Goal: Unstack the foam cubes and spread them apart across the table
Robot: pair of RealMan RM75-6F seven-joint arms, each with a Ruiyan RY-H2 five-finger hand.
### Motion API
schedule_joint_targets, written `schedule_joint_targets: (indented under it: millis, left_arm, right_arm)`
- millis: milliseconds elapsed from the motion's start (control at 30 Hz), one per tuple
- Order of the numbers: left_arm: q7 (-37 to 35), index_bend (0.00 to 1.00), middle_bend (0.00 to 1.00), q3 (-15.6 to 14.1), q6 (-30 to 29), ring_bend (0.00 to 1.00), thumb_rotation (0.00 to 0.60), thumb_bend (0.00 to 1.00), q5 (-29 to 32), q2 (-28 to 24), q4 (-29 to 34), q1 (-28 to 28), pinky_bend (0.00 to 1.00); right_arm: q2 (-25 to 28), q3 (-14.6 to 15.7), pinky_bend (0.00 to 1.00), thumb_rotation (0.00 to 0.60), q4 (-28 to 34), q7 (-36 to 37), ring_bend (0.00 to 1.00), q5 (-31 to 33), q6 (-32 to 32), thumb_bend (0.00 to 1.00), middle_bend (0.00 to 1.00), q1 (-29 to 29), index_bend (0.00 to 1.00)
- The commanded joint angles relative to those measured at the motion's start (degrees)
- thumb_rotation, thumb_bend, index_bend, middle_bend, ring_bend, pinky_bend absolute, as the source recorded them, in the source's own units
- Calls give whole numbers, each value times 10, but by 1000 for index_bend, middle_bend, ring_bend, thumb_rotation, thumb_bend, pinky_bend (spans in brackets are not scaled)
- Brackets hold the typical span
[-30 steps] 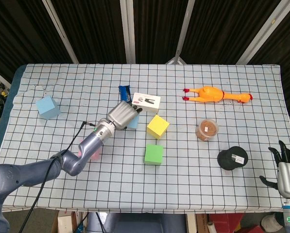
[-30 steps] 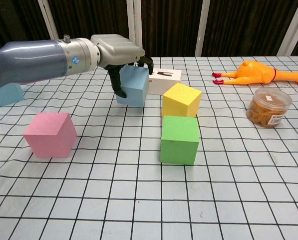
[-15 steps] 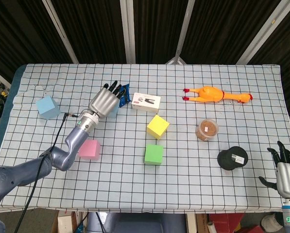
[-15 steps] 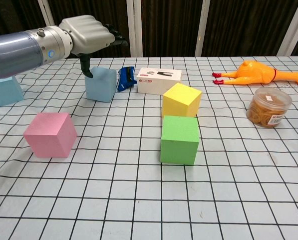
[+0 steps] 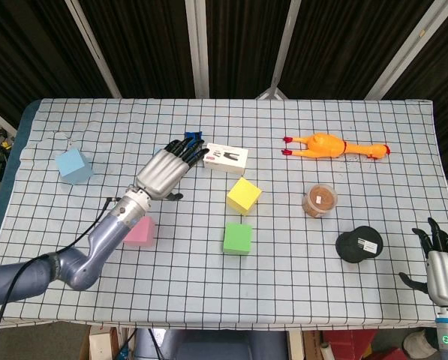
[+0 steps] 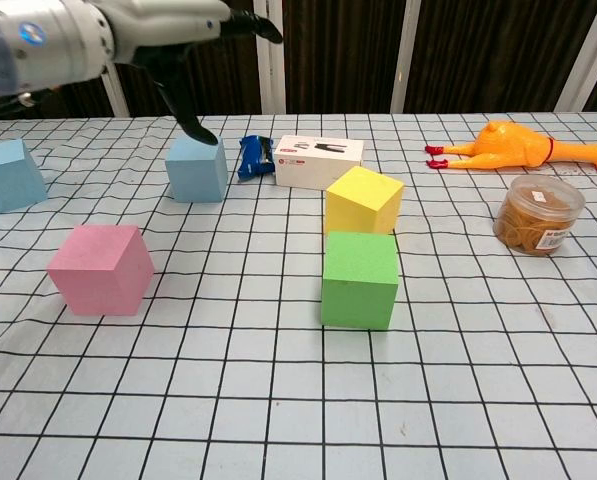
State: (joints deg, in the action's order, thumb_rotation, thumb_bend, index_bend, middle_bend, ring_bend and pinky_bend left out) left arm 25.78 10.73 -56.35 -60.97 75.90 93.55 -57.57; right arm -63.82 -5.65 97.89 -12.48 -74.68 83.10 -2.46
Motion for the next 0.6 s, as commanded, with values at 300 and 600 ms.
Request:
schedule_joint_targets:
  millis: [300,600]
  left_arm:
    - [-137,101,0,-156,-378,0,600,0,-175,-175,105,353,133]
    - [-283,89,0,-186,-396,0,600,0,-187,-146,-10,443,105]
  right_arm:
    - [-12,5,6,600,-8,-16,139,-20,10,0,18,-2,207]
    - [-10,21,0,600,-3,-12,139,-67,28,0,18,3,207]
